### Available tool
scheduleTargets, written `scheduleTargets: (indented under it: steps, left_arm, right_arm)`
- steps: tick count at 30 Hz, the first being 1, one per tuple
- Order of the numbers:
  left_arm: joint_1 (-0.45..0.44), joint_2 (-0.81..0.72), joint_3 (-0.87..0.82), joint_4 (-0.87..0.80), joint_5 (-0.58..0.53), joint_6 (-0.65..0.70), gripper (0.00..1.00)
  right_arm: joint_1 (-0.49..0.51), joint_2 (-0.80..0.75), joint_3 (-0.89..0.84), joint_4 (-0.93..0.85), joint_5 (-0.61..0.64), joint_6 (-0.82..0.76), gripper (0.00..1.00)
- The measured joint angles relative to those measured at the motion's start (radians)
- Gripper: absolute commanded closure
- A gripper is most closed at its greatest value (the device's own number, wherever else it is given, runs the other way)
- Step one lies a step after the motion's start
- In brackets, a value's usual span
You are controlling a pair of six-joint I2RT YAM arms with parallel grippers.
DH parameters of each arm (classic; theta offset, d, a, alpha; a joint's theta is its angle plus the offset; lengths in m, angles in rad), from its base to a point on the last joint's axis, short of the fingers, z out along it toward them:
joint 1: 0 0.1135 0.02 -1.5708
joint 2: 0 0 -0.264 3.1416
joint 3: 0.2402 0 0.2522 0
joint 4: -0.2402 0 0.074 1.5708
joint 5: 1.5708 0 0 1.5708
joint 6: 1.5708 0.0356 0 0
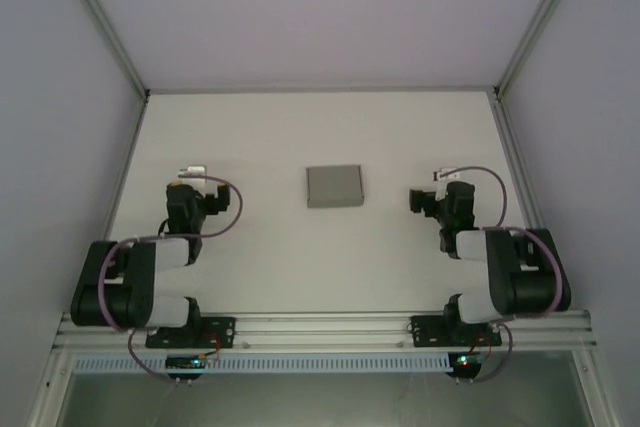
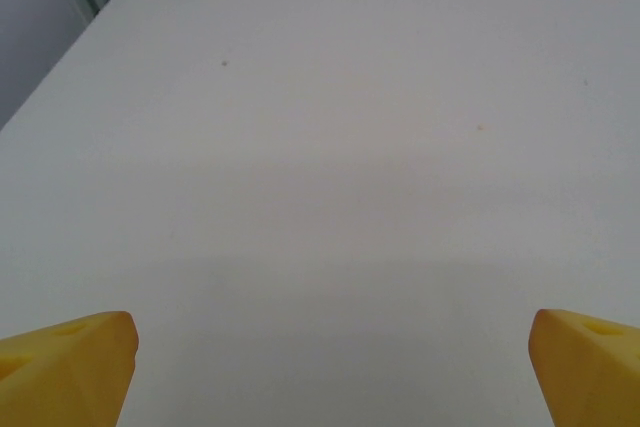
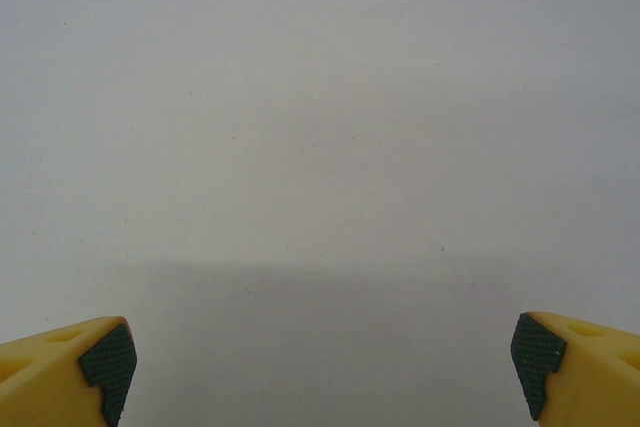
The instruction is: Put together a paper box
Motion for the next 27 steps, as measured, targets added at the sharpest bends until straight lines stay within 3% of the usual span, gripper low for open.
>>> scheduleTargets:
  steps: [2,7,27]
  left_arm:
    - [0.03,0.102,0.001,0.117,0.018,-0.004,0.0]
    - [0.097,0.127,0.013,0.111,0.057,-0.038,0.0]
    - [0.082,0.127,0.049,0.095,0.079,-0.045,0.0]
  right_arm:
    - [0.0,0.059,0.0,0.088,0.0,0.004,0.01]
    - [-0.037,0.079,0.024,0.122,-0.018,0.027,0.01]
    - [-0.043,0.079,0.055,0.129,-0.037,0.044,0.01]
